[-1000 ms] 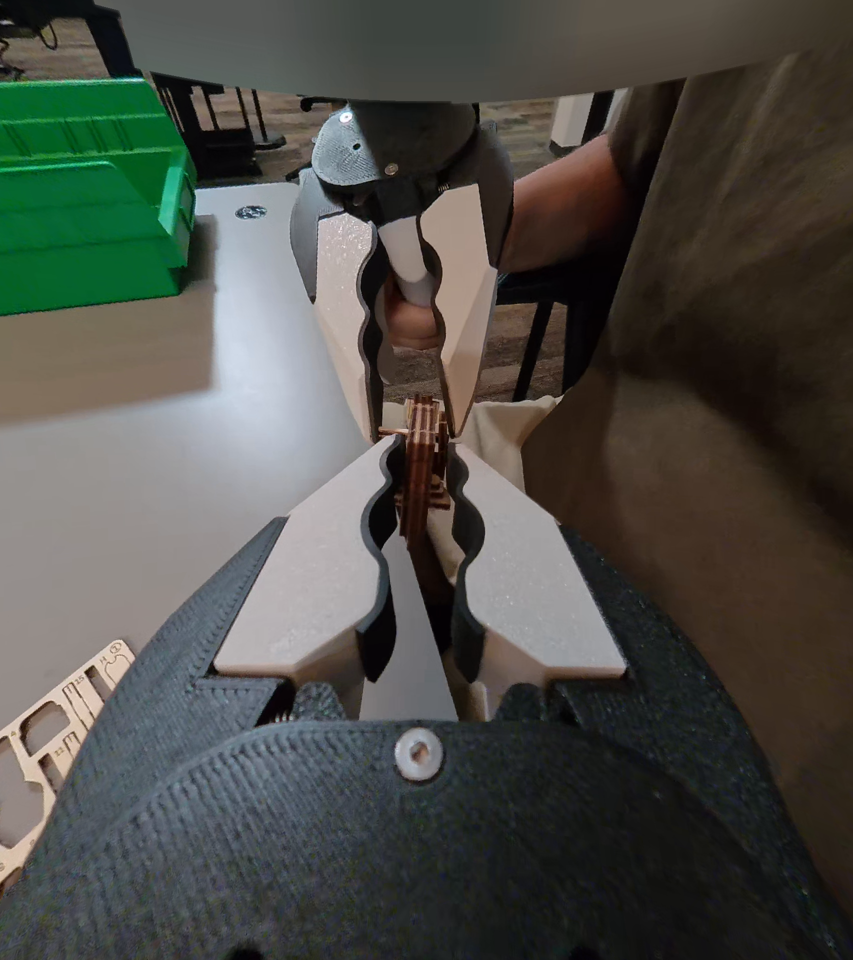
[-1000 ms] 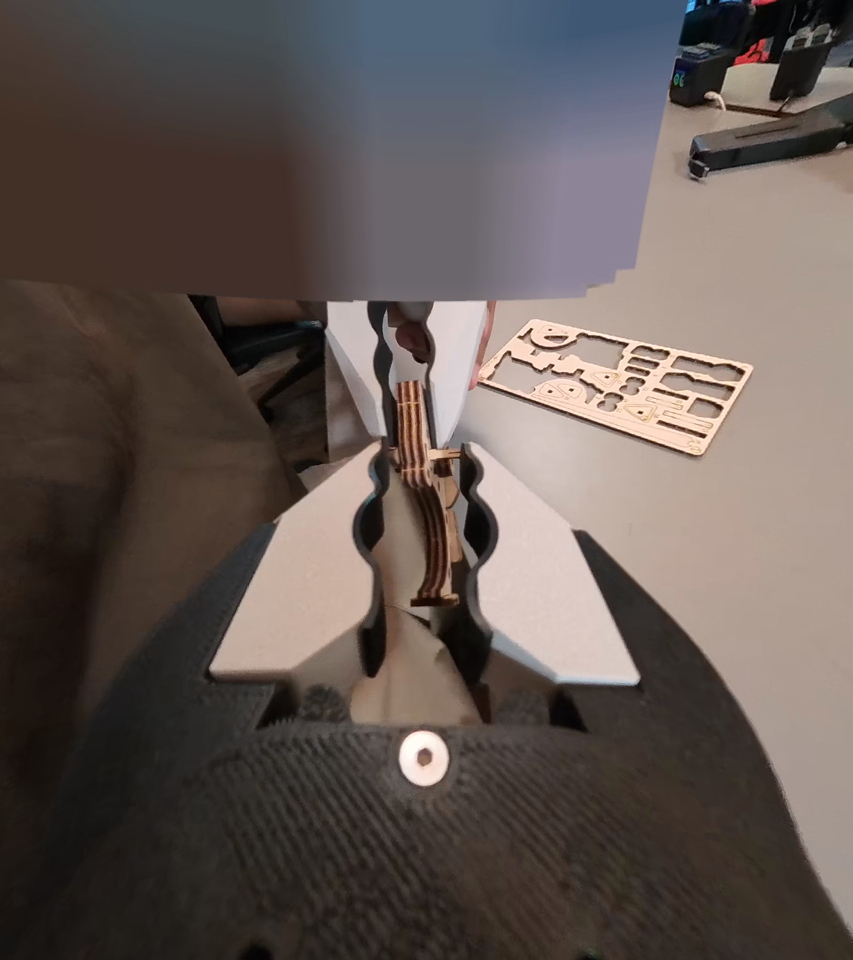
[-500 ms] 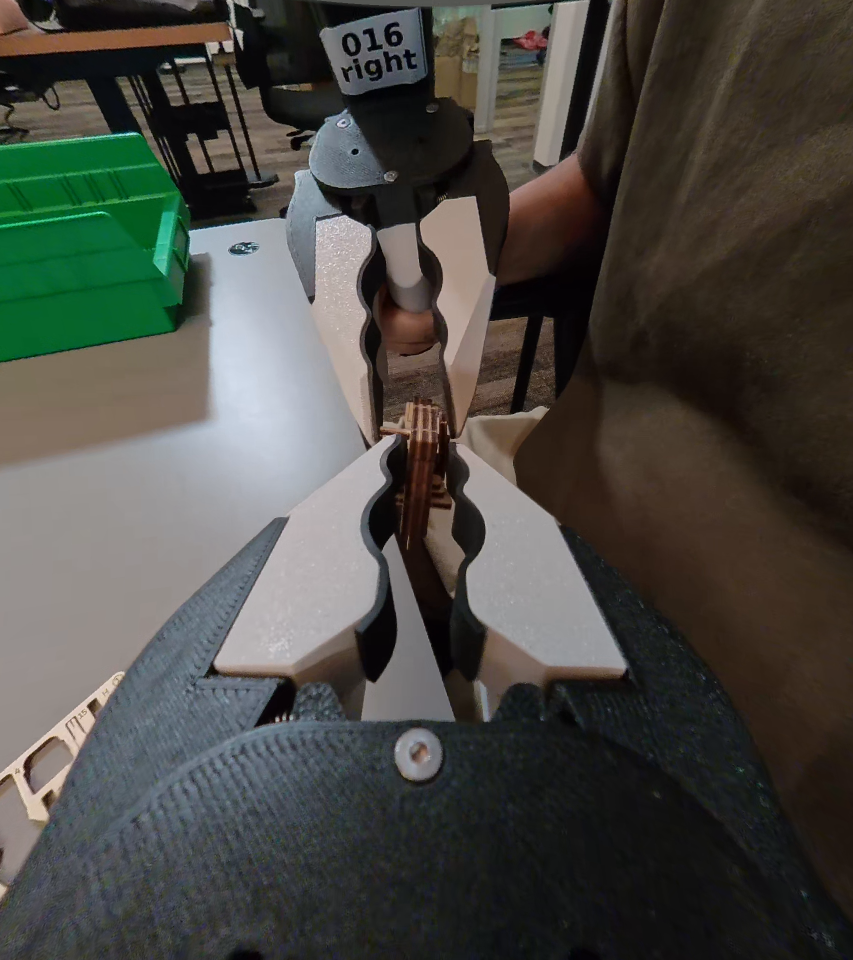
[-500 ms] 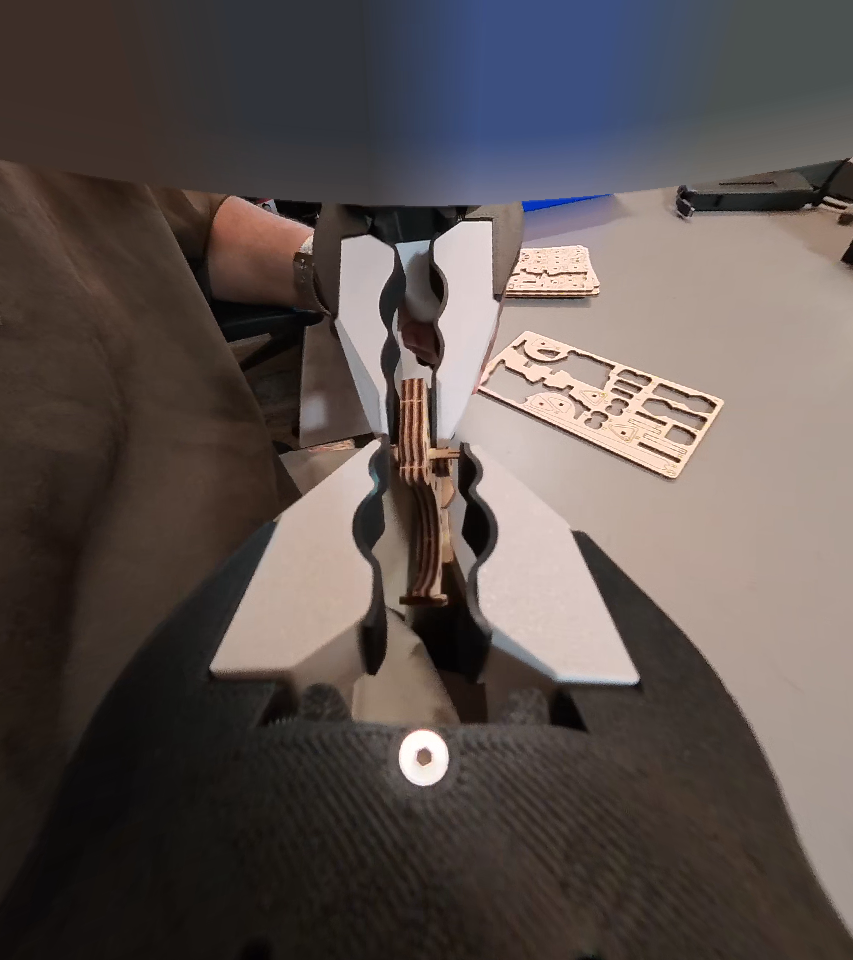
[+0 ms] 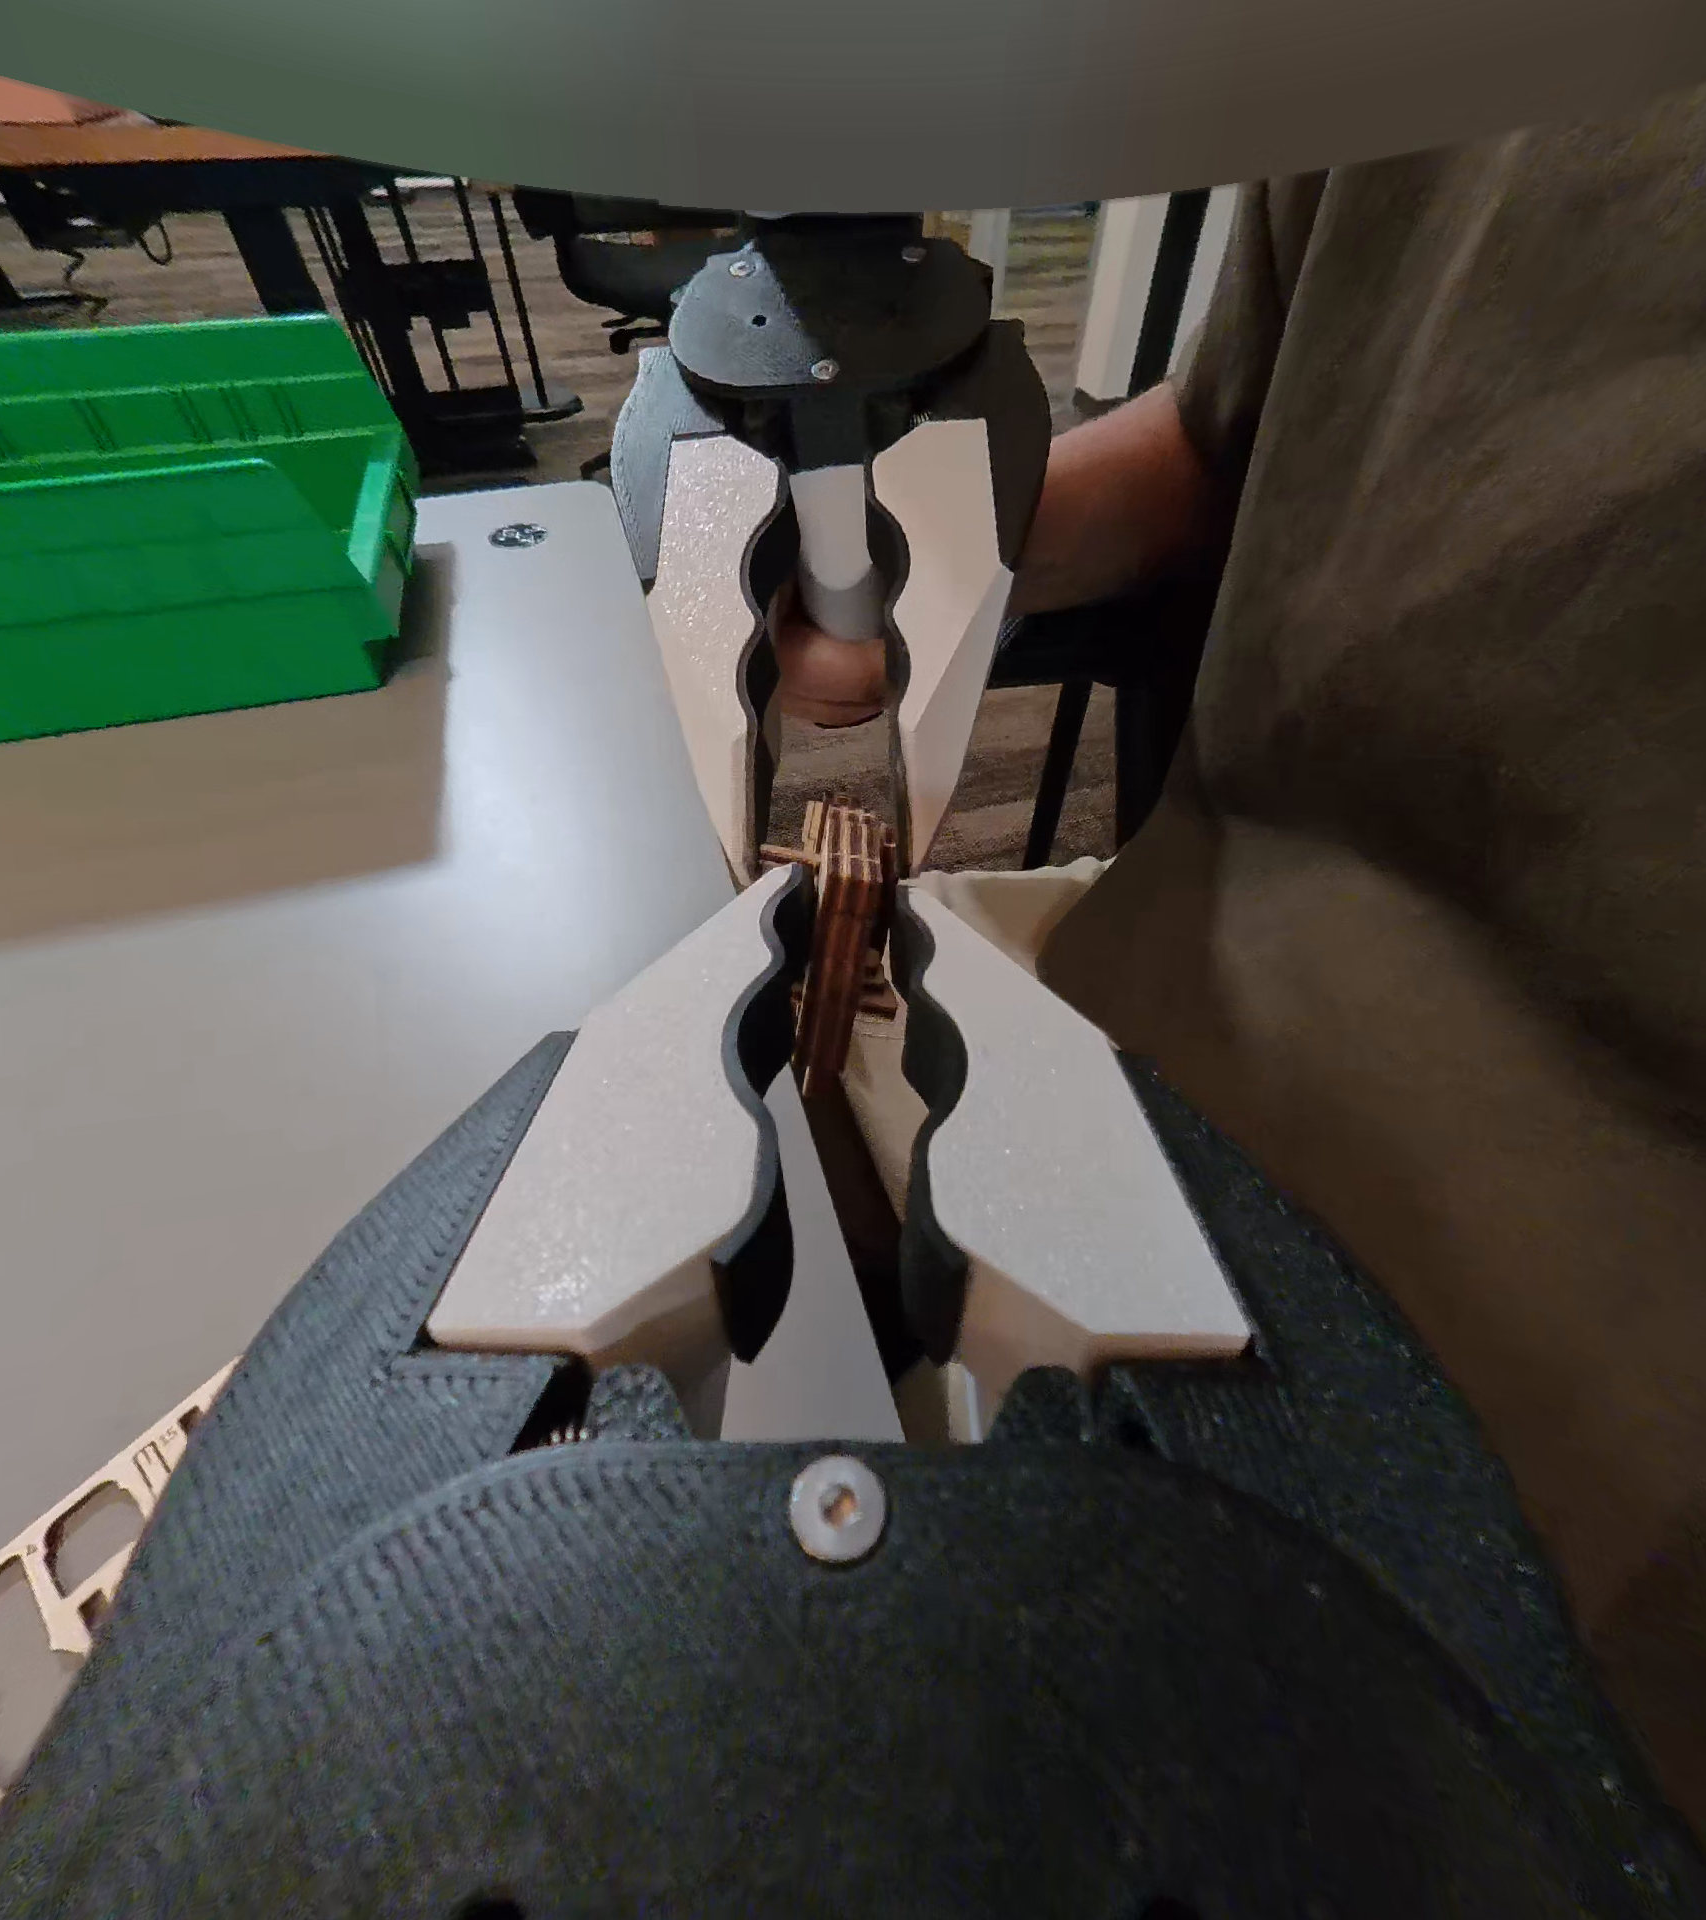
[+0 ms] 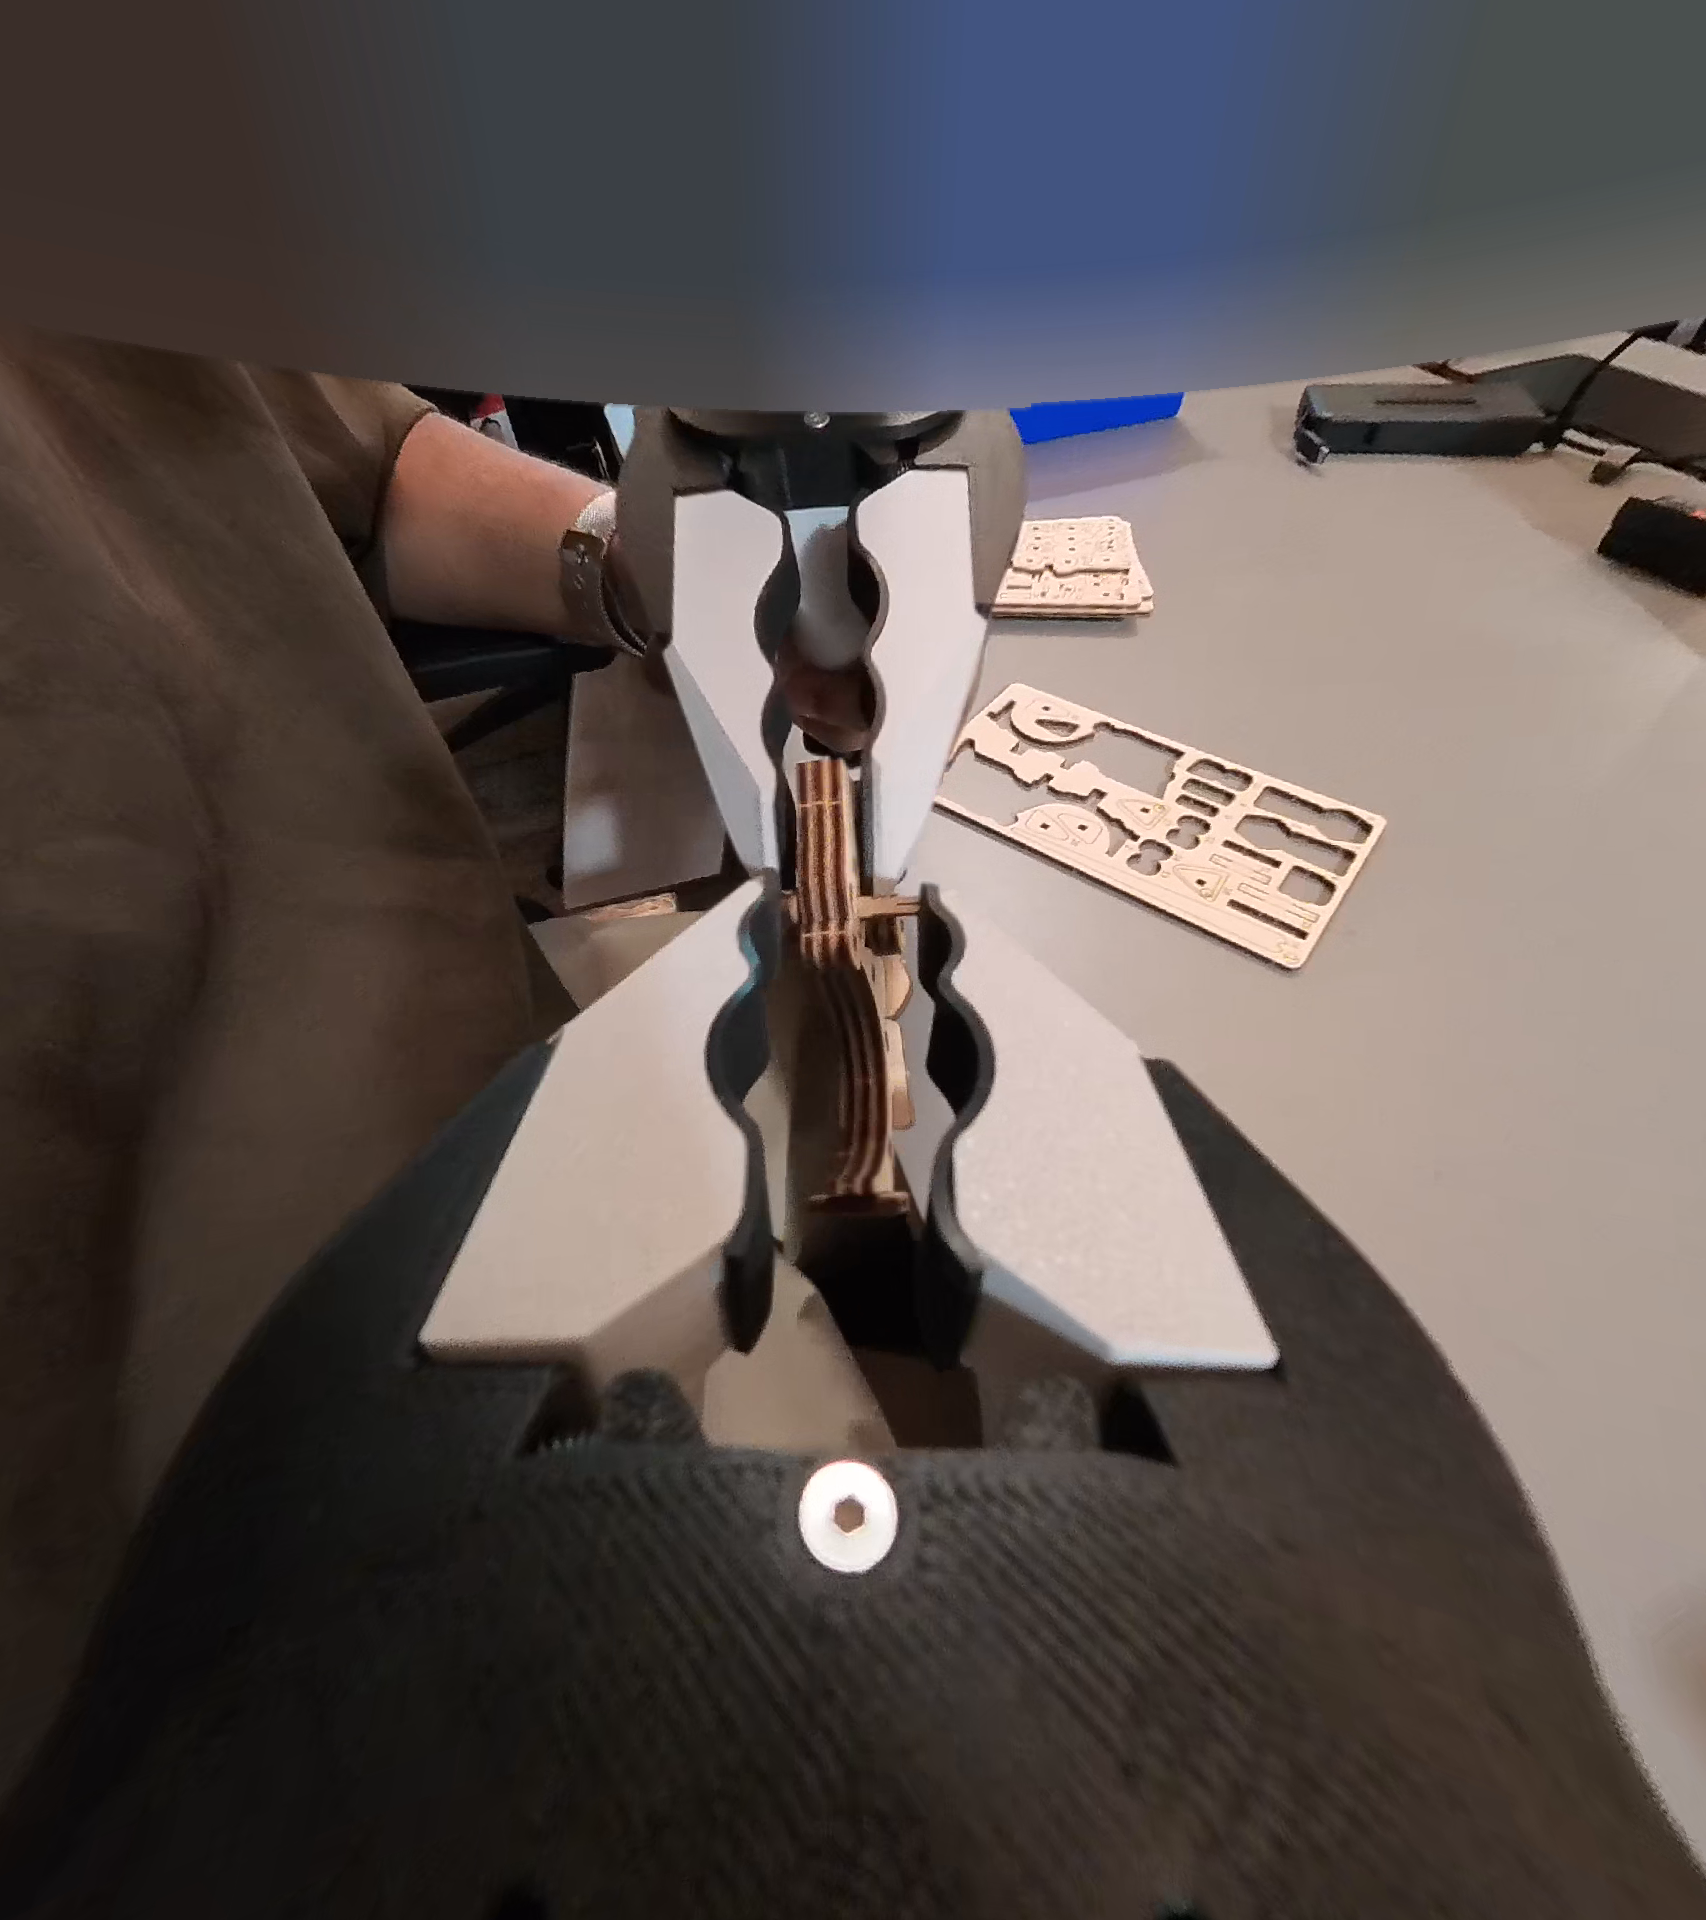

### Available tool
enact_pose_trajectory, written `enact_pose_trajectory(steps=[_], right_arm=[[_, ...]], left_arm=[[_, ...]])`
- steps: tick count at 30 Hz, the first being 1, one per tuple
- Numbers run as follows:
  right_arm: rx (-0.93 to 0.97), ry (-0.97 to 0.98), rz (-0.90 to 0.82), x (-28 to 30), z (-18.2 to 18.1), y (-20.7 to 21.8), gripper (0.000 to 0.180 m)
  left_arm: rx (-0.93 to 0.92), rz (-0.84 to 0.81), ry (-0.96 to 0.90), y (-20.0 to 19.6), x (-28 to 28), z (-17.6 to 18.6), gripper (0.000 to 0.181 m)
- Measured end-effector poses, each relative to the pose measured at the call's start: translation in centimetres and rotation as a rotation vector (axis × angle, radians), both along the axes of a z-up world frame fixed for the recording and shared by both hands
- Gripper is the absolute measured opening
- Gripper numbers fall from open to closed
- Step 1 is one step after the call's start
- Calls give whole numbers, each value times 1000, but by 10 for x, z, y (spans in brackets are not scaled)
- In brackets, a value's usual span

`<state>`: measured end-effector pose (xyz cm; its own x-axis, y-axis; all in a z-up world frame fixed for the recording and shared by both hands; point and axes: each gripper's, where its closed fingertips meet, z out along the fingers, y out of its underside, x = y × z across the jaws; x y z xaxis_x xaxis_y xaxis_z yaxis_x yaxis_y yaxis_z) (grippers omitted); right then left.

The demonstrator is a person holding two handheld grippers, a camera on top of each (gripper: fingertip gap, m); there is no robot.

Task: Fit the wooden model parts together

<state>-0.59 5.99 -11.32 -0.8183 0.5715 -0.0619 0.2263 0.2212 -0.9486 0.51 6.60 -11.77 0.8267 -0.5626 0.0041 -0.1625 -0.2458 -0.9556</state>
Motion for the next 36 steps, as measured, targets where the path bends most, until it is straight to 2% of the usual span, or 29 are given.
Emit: enact_pose_trajectory(steps=[10,14,16,18,36], right_arm=[[-131,-92,30,-1,-1,0,27],[-183,-124,79,4,1,-1,38],[-174,-119,82,5,0,-1,36],[-137,-92,63,3,-2,0,27],[-17,-24,33,3,-3,2,24]], left_arm=[[-29,1,-10,0,1,-3,11],[-45,4,-34,0,0,-4,11],[-53,-4,-58,-1,1,-4,11],[-62,-13,-89,-1,3,-3,11],[-54,-9,-87,0,4,-4,11]])
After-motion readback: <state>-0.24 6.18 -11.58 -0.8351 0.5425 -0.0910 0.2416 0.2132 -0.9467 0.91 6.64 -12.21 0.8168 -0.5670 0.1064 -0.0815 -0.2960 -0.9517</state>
